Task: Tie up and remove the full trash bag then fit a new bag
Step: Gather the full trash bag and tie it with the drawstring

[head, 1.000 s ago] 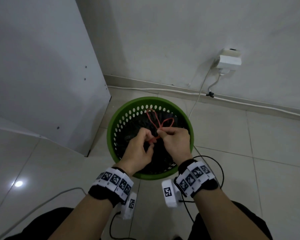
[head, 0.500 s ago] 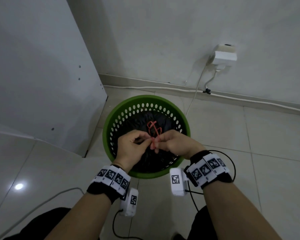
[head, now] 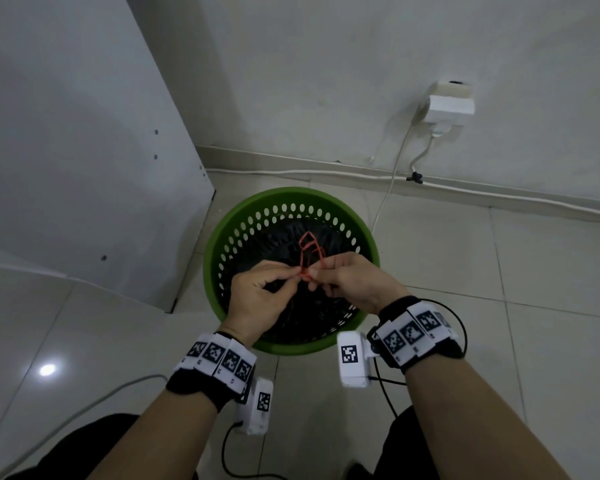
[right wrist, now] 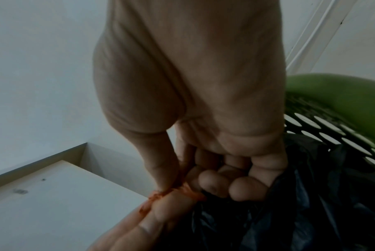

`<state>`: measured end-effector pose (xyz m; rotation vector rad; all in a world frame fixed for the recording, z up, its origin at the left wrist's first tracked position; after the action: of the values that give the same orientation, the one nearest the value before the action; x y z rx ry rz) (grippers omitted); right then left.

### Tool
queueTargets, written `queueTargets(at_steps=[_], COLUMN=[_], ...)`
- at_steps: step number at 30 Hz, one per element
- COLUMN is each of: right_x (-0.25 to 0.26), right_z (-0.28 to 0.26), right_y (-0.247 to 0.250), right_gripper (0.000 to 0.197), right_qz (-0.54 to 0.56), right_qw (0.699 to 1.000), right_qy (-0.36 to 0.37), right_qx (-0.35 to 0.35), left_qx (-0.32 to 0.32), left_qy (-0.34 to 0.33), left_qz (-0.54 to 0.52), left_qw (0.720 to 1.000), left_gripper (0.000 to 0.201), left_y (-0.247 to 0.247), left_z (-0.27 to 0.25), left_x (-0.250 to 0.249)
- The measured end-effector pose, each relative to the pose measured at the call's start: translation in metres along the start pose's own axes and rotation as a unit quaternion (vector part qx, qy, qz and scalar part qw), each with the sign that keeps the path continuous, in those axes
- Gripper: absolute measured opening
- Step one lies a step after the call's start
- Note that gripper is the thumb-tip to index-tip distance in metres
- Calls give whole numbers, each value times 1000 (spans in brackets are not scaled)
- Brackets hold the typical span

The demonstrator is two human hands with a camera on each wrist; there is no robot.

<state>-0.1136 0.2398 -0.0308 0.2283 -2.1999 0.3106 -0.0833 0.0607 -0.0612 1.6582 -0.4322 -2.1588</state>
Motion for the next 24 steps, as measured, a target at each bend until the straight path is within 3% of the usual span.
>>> queueTargets(at_steps=[3,6,8,11,15,21,24], right_x=[0,0,1,4,3,7,8], right_z=[2,1,1,1,6,5,4], right_y=[0,4,9,13,10,19,39], right_gripper=[15,13,18,25,9,13,17], right_qz=[7,27,66,181,231,275,309], right_qw=[999,996,994,977,941,894,855], right_qy=[-2,-9,-23,-27,18,37,38], right_qx=[-52,-82,-87,-108,-247,-351,-414], left_qx=[2,50,73,96,94,147,124], left_qy=[12,15,56,160,202,116,188], left_qz=[2,28,24,-67,-142,54,120], left_qw=[1000,998,995,980,965,981,967], left_gripper=[11,6,18,38,48,50,45], left_y=[4,10,17,31,43,64,83], left_z=[1,1,1,5,10,15,17], left_x=[0,-1,-1,-8,-14,19,45])
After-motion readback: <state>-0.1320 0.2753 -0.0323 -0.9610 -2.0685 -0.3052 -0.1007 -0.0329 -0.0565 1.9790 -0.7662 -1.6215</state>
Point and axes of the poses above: each hand's wrist, its own z-axis towards the middle knuckle, its own y-axis out of the back of the hand, x = y × z, the point moved 1 cm from there along z, towards the middle knuckle, and after that the axes turned 8 degrees about z, right-handed, at the moved point
